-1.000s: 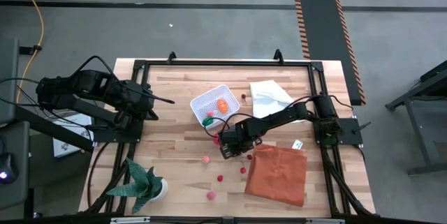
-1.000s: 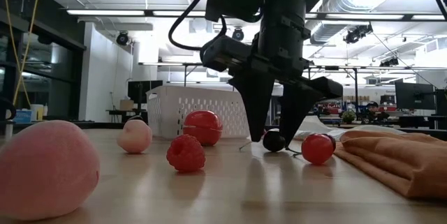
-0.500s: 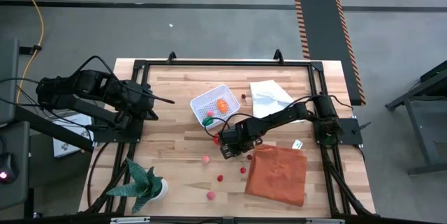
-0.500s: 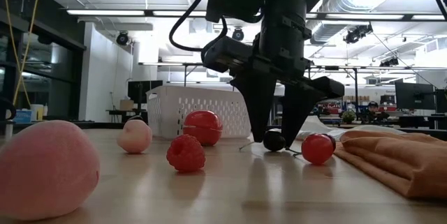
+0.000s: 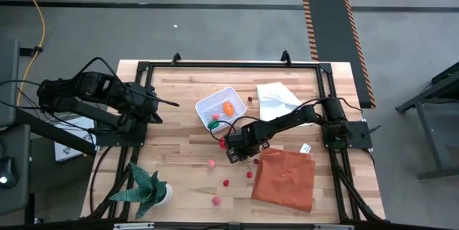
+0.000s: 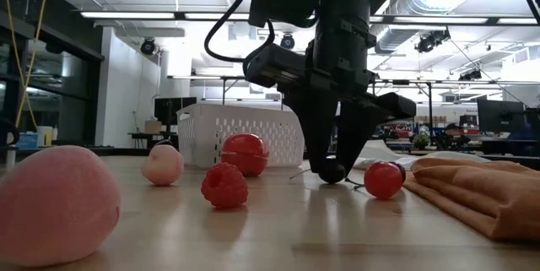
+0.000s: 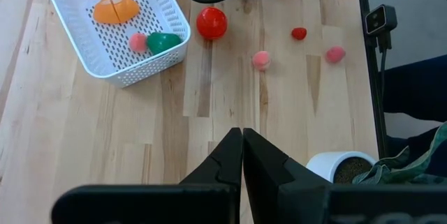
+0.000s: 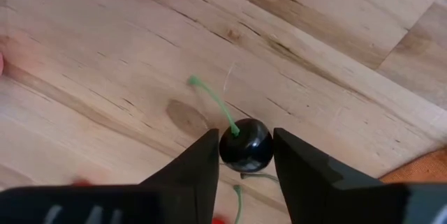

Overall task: Pick and placing Produce into tupperware
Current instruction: Put the black cherry in the basket

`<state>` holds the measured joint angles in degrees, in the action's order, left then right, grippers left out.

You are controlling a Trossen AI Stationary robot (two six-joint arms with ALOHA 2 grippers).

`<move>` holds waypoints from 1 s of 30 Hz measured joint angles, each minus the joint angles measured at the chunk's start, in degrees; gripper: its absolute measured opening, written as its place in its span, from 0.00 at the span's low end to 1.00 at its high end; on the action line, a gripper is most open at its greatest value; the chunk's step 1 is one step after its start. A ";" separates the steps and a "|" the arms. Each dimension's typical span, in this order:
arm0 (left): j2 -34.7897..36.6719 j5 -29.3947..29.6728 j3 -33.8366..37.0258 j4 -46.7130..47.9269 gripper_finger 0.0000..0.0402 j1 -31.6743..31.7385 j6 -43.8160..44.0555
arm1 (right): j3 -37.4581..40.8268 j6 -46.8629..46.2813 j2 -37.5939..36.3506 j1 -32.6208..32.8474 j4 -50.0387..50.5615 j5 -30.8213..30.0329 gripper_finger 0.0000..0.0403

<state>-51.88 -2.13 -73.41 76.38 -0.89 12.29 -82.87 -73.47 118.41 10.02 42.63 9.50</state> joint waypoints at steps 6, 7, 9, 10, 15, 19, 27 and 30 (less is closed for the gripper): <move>0.00 0.00 0.00 0.00 0.01 0.00 -0.02 | 0.00 0.00 0.00 0.00 -0.04 -0.01 0.28; 0.00 0.00 0.00 0.00 0.01 0.00 -0.02 | 0.00 0.01 0.00 0.00 -0.04 -0.01 0.28; -0.02 0.00 0.00 0.00 0.01 0.00 -0.02 | 0.00 0.28 0.00 0.00 -0.12 0.25 0.28; 0.00 0.00 0.00 0.00 0.01 0.00 -0.02 | 0.00 0.36 -0.05 0.04 -0.19 0.64 0.28; -0.01 0.00 0.00 0.01 0.01 0.00 -0.02 | 0.00 0.42 -1.96 0.37 -0.13 1.08 0.28; -0.02 0.00 0.00 0.04 0.01 0.00 -0.02 | 0.00 0.42 -4.38 0.37 -0.02 1.14 0.28; -0.02 0.01 0.00 0.04 0.01 0.00 -0.02 | 0.00 0.44 -10.44 0.37 -0.70 1.13 0.28; 0.00 0.02 0.00 0.04 0.01 0.00 -0.02 | 0.00 1.28 -12.27 0.16 -1.73 1.10 0.28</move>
<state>-51.88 -2.11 -73.41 76.42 -0.89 12.27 -82.87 -72.20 106.14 10.18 40.91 10.60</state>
